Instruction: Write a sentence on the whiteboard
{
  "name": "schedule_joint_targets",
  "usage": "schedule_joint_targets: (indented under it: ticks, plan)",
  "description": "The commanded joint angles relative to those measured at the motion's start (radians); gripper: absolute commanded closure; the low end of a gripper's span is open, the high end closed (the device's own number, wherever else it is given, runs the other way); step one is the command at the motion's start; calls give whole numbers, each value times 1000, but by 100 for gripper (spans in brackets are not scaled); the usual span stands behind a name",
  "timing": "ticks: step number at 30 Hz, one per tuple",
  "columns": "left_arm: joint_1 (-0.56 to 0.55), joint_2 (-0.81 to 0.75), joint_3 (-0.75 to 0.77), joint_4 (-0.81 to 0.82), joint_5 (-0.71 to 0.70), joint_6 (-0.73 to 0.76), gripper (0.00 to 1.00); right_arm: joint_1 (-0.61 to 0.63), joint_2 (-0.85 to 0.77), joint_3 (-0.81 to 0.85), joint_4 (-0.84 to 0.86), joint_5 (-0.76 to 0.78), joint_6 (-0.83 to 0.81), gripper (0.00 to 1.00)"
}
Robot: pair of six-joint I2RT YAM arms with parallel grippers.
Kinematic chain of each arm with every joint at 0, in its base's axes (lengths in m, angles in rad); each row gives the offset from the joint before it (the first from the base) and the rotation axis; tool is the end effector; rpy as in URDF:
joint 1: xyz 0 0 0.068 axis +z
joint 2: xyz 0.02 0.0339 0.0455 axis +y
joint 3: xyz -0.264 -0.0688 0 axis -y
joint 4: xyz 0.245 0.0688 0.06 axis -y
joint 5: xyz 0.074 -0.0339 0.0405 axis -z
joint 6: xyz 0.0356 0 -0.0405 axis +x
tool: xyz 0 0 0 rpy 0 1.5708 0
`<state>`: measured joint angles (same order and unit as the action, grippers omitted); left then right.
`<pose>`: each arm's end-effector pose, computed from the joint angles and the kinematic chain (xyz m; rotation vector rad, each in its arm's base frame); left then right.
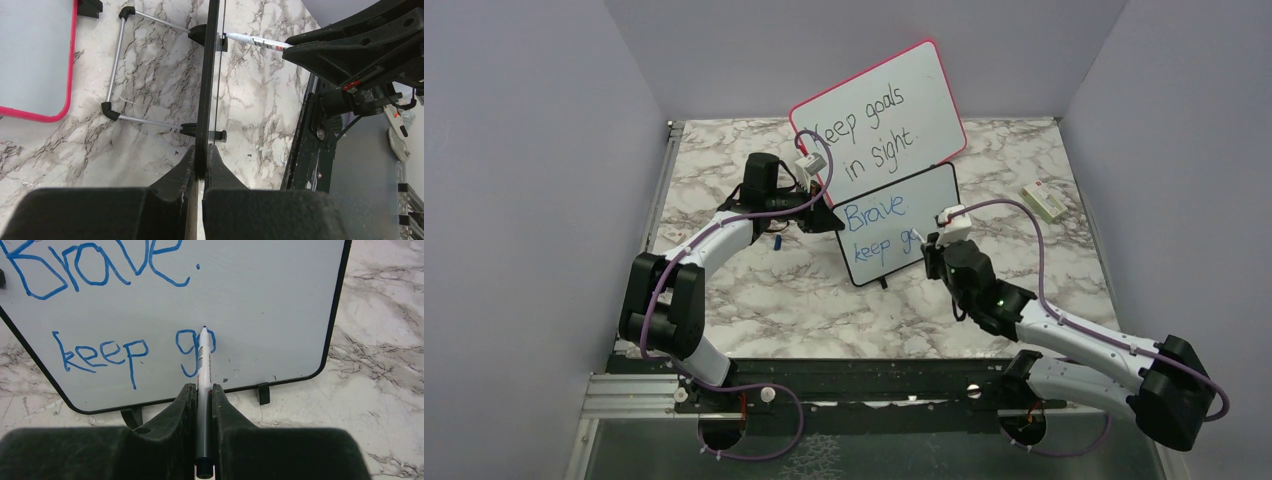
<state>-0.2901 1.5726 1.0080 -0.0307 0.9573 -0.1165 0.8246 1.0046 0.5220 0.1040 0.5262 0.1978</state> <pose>0.3154 -0.1245 0.2441 0.7419 1.9988 -1.2649 0.1629 0.1499 0.2370 -0.2514 1.8835 0.1813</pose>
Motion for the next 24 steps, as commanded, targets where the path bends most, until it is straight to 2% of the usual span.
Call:
schedule_joint_targets:
  ticks: [1, 24]
  plan:
    - [-11, 9, 6, -65, -45, 43, 100, -6, -47, 9, 5, 29, -15, 99]
    - [-11, 12, 7, -68, -41, 44, 100, -63, 26, 2, 60, -4, -19, 99]
